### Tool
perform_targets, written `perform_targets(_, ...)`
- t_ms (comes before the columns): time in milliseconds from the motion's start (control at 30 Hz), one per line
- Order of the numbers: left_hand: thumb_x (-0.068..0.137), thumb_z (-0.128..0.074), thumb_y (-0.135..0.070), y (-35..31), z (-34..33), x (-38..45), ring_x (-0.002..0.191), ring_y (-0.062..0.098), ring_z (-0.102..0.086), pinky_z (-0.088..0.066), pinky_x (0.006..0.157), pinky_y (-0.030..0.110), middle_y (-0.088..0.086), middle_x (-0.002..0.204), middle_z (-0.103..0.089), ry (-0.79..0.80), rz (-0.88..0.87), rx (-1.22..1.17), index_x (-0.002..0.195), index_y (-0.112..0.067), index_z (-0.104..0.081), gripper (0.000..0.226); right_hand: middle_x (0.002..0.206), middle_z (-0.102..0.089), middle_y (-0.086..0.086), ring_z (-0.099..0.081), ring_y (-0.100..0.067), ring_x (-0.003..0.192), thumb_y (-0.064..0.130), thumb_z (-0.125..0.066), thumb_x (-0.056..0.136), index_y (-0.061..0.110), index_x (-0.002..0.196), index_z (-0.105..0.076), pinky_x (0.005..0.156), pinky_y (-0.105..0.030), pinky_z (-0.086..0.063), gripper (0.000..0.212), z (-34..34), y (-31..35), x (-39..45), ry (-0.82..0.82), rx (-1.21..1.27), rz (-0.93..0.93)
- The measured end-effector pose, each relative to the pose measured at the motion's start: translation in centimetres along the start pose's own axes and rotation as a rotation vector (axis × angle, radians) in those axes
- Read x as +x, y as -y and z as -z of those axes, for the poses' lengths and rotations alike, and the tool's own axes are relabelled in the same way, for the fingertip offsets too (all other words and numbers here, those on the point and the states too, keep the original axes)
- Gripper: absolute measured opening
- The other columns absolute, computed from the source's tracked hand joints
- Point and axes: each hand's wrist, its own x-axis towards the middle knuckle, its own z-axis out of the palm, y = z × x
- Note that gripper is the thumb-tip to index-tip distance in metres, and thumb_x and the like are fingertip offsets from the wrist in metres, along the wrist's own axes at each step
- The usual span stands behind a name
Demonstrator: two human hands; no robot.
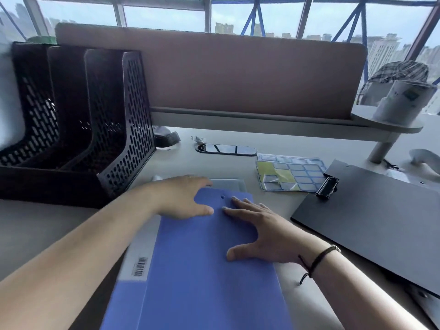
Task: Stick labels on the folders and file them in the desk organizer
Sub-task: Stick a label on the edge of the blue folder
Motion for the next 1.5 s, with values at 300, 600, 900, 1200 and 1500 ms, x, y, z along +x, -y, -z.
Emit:
perform_targets(300,0.09,-0.056,-0.06,-0.5,-3.6,3.5,0.13,0.008,-0.042,-0.035,0.108,0.028,-0.013,0.138,-0.048,-0.175,-0.127,-0.149,0.137,-0.041,-0.047,0.052,0.153,-0.014,0.039,-0.009,0.015,0.139,0.066,-0.079,0.064,0.06,0.142,-0.036,0.119,-0.023,-0.01,0.089,1.5,-1.5,-0.6,0.042,0.027,-0.004)
perform_targets(600,0.081,-0.07,-0.054,0.4,-4.6,5.0,0.105,-0.002,-0.053,-0.041,0.089,0.02,-0.022,0.116,-0.058,-0.306,-0.091,-0.352,0.123,-0.042,-0.058,0.045,0.088,-0.067,0.011,-0.062,-0.013,0.082,0.036,-0.074,0.085,0.027,0.1,-0.07,0.068,-0.025,-0.041,0.018,7.4,-5.7,5.9,-0.529,0.13,-0.338)
perform_targets(900,0.082,-0.061,-0.063,0.4,-5.2,5.8,0.111,-0.001,-0.051,-0.046,0.098,0.033,-0.029,0.114,-0.055,-0.322,-0.116,-0.291,0.123,-0.045,-0.056,0.044,0.076,-0.051,-0.003,-0.051,-0.024,0.079,0.043,-0.066,0.088,0.01,0.087,-0.057,0.068,-0.028,-0.04,0.034,10.2,-9.1,9.4,-0.256,-0.068,-0.702)
perform_targets(1200,0.082,-0.058,-0.065,0.4,-5.3,5.9,0.11,-0.003,-0.05,-0.046,0.099,0.033,-0.032,0.112,-0.054,-0.321,-0.125,-0.294,0.122,-0.046,-0.056,0.045,0.085,-0.055,-0.004,-0.054,-0.025,0.087,0.033,-0.075,0.082,0.011,0.073,-0.046,0.074,-0.03,-0.043,0.038,10.1,-8.1,10.5,-0.211,-0.019,-0.76)
perform_targets(1500,0.085,-0.06,-0.06,0.2,-5.2,5.6,0.114,-0.002,-0.05,-0.045,0.1,0.029,-0.027,0.121,-0.054,-0.31,-0.115,-0.291,0.127,-0.042,-0.055,0.046,0.093,-0.059,-0.009,-0.053,-0.025,0.083,0.011,-0.073,0.079,0.012,0.075,-0.053,0.073,-0.031,-0.046,0.02,9.6,-8.3,10.5,-0.337,0.162,-0.721)
